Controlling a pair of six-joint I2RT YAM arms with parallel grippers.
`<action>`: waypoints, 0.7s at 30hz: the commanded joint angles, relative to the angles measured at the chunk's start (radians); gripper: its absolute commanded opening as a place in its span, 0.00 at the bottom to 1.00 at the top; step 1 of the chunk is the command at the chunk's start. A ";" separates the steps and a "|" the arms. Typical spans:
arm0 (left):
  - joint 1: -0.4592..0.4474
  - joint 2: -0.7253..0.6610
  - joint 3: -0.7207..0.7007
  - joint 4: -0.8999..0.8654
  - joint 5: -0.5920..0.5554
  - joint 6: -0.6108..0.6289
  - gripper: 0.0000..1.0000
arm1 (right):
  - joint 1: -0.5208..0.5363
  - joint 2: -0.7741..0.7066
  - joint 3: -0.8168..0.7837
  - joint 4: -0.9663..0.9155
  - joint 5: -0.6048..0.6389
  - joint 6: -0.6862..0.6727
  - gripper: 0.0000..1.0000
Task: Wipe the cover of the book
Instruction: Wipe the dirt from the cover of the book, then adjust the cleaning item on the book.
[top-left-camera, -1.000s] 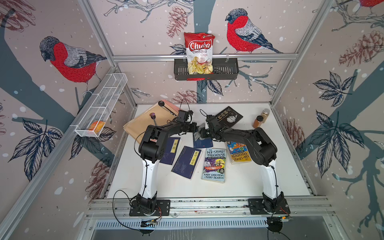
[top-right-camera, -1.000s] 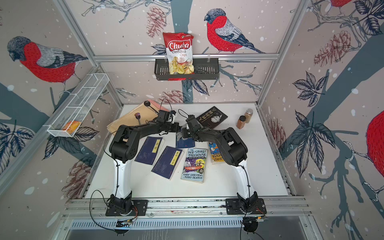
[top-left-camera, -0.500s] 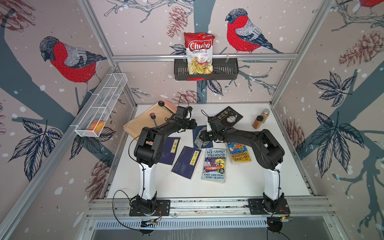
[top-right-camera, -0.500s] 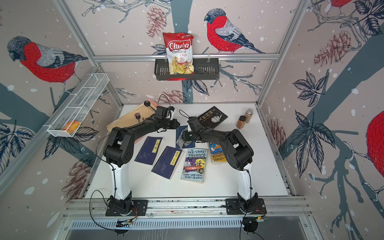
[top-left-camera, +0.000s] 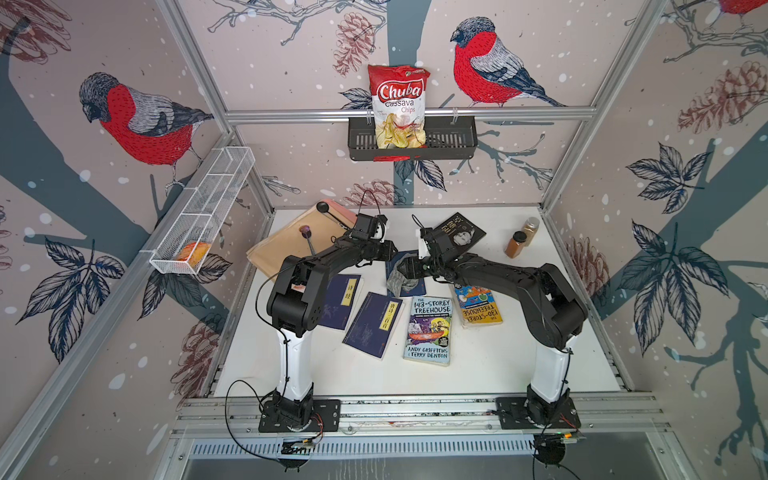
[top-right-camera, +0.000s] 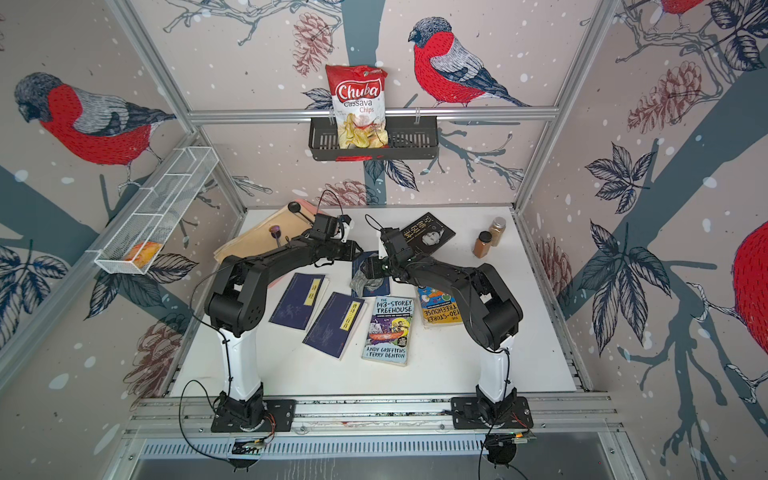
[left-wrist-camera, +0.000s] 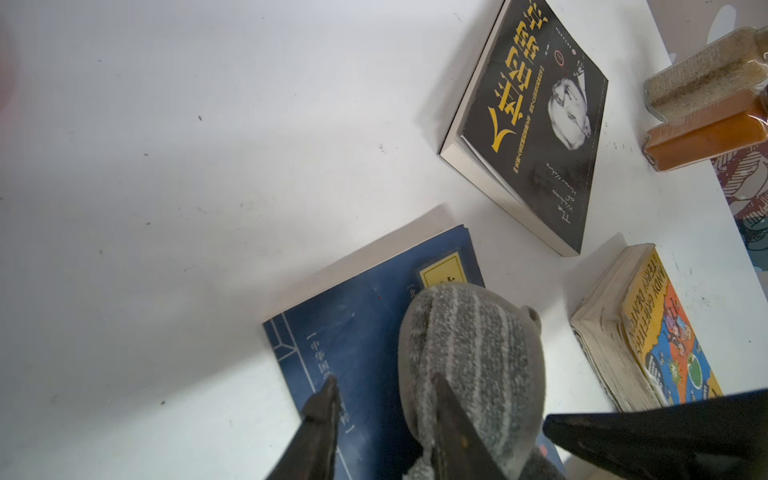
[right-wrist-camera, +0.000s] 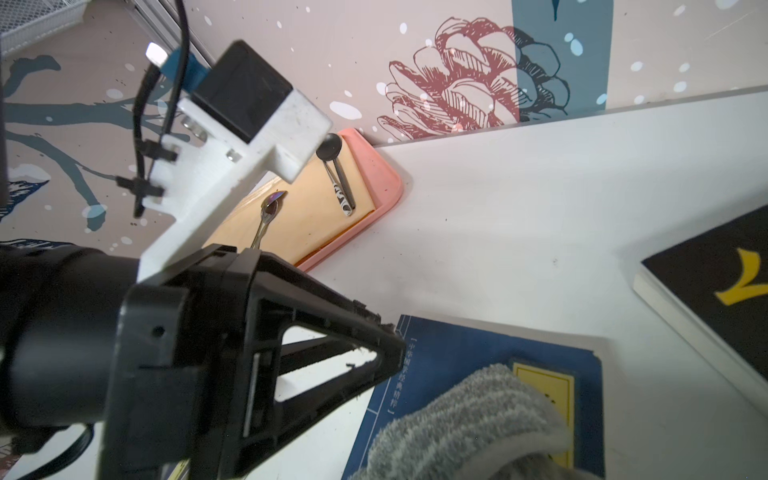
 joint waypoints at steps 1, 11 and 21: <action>-0.009 0.003 0.012 -0.023 -0.002 0.021 0.40 | -0.009 -0.037 -0.025 0.035 -0.020 -0.024 0.69; -0.045 -0.082 -0.089 -0.020 -0.063 0.007 0.39 | -0.120 -0.088 -0.137 0.156 -0.052 0.034 0.66; -0.065 -0.226 -0.297 0.028 0.007 -0.045 0.30 | -0.156 0.096 0.031 0.188 -0.155 0.035 0.62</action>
